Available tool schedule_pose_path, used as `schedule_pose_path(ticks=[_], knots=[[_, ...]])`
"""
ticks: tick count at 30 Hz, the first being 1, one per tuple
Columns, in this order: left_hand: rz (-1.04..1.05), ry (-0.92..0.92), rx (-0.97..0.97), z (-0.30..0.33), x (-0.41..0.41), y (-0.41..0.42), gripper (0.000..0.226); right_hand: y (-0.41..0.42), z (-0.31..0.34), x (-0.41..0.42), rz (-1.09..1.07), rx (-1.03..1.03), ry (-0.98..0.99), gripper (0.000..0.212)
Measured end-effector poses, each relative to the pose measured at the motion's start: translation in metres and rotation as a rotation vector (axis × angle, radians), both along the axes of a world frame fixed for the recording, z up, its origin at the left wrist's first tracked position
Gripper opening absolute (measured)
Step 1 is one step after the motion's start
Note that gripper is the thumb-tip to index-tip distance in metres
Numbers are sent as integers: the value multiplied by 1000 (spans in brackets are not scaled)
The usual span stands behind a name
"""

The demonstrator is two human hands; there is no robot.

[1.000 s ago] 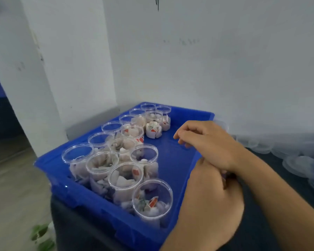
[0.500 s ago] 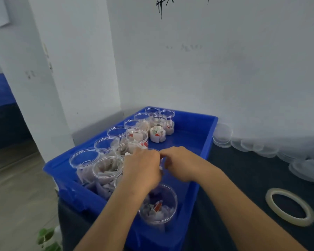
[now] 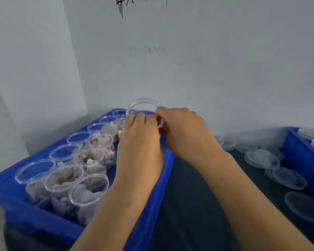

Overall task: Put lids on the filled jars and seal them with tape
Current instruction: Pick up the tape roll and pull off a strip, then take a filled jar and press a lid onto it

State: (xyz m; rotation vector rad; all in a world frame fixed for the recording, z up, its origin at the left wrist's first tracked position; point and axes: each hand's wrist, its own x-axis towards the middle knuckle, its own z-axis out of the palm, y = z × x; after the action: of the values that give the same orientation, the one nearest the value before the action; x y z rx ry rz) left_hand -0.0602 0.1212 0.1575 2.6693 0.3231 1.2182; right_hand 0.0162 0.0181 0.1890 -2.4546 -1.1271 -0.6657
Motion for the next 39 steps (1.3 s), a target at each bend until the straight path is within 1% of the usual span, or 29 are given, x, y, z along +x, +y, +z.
schedule_pose_path(ticks=[3, 5, 7, 9, 13, 14, 15, 17, 23, 25, 26, 28, 29, 30, 32, 33, 35, 37, 39], knots=[[-71, -48, -29, 8, 13, -38, 33, -34, 8, 4, -95, 28, -79, 32], [-88, -15, -73, 1, 26, -61, 30, -53, 2, 10, -160, 23, -85, 29], [-117, 31, -111, -16, 40, -80, 30, -70, -13, 19, -208, 2, -39, 28], [-148, 90, -126, -36, 52, -94, 26, -87, -35, 29, -221, -8, 50, 26], [-160, 202, -23, -82, 76, -108, 22, -114, -79, 45, -233, -12, 207, 19], [-167, 197, 10, -93, 82, -108, 20, -117, -88, 49, -236, -17, 219, 19], [-197, 163, -1, -102, 89, -107, 16, -118, -96, 54, -239, -21, 219, 19], [-251, 50, -99, -119, 102, -105, 9, -118, -107, 63, -247, -46, 224, 20], [-411, -149, -384, -162, 140, -110, 31, -122, -121, 89, -296, -88, 307, 24], [-443, -183, -496, -166, 153, -110, 51, -127, -119, 98, -305, -90, 369, 25], [-459, -179, -551, -166, 159, -110, 61, -130, -117, 103, -290, -76, 433, 27], [-501, -184, -630, -171, 170, -110, 77, -140, -109, 115, -227, 8, 573, 40], [-526, -196, -659, -176, 174, -110, 83, -147, -105, 122, -205, 59, 616, 47], [-546, -196, -697, -182, 176, -110, 86, -155, -102, 131, -215, 94, 616, 50], [-574, -171, -813, -190, 178, -108, 92, -175, -98, 149, -322, 143, 526, 46], [-584, -155, -859, -194, 180, -108, 95, -186, -99, 158, -410, 155, 461, 44], [-592, -135, -885, -197, 183, -109, 101, -206, -109, 175, -602, 129, 362, 42], [-599, -131, -897, -197, 185, -109, 99, -219, -123, 187, -758, 51, 351, 47], [-595, -133, -879, -195, 185, -110, 93, -224, -141, 195, -872, -26, 416, 57]])
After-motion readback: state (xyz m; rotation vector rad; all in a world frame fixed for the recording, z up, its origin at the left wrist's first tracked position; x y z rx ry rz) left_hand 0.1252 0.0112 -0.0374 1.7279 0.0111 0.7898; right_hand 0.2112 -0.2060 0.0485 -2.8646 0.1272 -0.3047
